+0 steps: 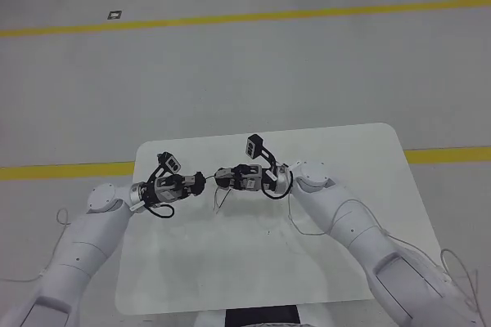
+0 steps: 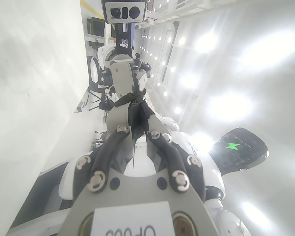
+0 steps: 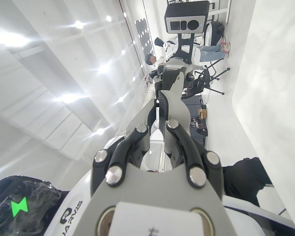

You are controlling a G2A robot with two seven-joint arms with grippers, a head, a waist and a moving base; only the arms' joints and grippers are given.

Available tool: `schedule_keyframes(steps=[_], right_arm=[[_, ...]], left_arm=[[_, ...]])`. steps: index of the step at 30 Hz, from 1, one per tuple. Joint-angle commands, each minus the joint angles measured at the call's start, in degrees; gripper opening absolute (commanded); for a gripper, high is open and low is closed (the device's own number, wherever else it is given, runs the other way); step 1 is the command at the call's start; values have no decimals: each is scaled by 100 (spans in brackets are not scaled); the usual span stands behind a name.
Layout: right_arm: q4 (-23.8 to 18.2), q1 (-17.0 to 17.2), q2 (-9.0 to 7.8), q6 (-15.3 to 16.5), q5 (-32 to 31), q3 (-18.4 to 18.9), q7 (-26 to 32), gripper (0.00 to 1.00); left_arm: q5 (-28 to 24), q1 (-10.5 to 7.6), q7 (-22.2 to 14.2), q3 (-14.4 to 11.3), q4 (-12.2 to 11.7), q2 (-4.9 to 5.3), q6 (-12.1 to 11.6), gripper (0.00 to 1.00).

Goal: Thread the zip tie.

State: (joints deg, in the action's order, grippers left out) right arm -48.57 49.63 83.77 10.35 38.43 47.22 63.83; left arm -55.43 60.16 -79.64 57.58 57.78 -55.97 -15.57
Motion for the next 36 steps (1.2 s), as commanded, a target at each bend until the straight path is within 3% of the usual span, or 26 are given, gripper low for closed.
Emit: schedule_keyframes(steps=[1,2,3,4,5,26,29,36], right_arm=[[6,2,4,9,-23,7,-11,0],[9,4,5,17,-37,12,-21,0],[14,7,5,27,-47,21,-33,0],[17,11,2,55,-65,42,-64,0],[13,18,-1,72,-78,58,-80,0],[-404,252,-72,89,-393,229,-446,0],[-581,343,-89,93,-405,291,-577,0],[-757,455,-96,67,-434,329,-721,0]], left_arm=[[0,0,0,0,0,0,0,0],[0,0,0,0,0,0,0,0],[0,0,0,0,0,0,0,7],[0,0,0,0,0,0,0,72],[0,0,0,0,0,0,0,100],[0,0,0,0,0,0,0,100],[84,85,217,-10,184,0,67,100],[150,175,192,55,364,21,121,100]])
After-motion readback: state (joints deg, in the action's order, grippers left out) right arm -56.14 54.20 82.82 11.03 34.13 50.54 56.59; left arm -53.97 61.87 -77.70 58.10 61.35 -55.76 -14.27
